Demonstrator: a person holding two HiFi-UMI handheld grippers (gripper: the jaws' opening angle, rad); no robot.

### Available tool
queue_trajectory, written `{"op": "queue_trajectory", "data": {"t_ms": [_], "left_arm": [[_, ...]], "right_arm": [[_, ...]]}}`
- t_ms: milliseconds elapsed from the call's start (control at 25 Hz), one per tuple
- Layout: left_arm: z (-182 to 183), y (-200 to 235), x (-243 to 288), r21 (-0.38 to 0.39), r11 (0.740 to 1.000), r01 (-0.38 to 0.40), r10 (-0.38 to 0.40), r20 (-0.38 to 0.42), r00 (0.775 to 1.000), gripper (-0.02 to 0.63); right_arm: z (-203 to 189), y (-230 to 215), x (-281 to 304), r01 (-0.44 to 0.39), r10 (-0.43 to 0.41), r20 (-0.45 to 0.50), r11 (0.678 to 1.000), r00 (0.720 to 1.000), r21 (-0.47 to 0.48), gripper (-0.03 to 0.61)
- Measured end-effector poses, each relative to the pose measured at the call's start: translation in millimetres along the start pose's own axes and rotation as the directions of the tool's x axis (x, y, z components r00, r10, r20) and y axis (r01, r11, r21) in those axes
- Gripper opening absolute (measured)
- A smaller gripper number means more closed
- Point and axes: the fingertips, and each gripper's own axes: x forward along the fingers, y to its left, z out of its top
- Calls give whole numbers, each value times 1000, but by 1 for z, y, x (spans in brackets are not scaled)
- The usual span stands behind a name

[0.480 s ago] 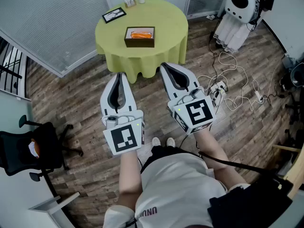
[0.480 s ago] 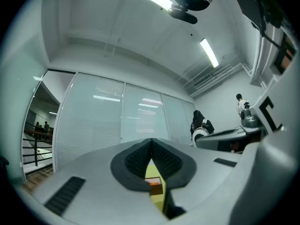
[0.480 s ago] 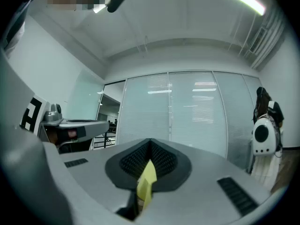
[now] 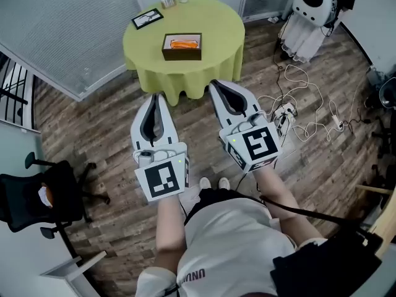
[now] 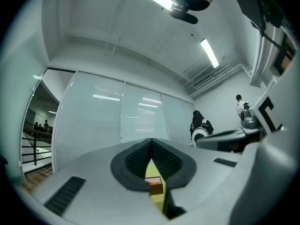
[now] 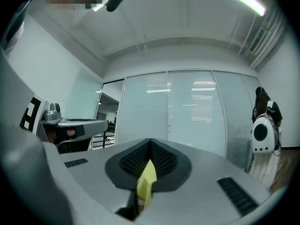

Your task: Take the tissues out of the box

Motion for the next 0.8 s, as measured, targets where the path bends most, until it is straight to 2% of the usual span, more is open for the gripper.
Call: {"op": "queue_trajectory", "data": {"t_ms": [240, 440, 640, 800], "left_arm": [[6, 8, 4, 14, 1000, 8, -8, 16, 1000, 12], [7, 20, 9, -15, 1000, 23, -23, 10, 1000, 12], [3, 31, 20, 49, 997, 62, -65, 47, 997, 12], [-1, 38, 28, 42, 997, 70, -72, 42, 997, 12]], "right_arm": [[3, -1, 6, 11, -11, 18, 1000, 1000, 8, 20], [4, -1, 16, 32, -33, 26, 999, 999, 23, 21], [3, -1, 25, 62, -62, 32, 998, 998, 0, 21], [0, -5, 31, 82, -82, 25, 997, 996, -6, 21]]}}
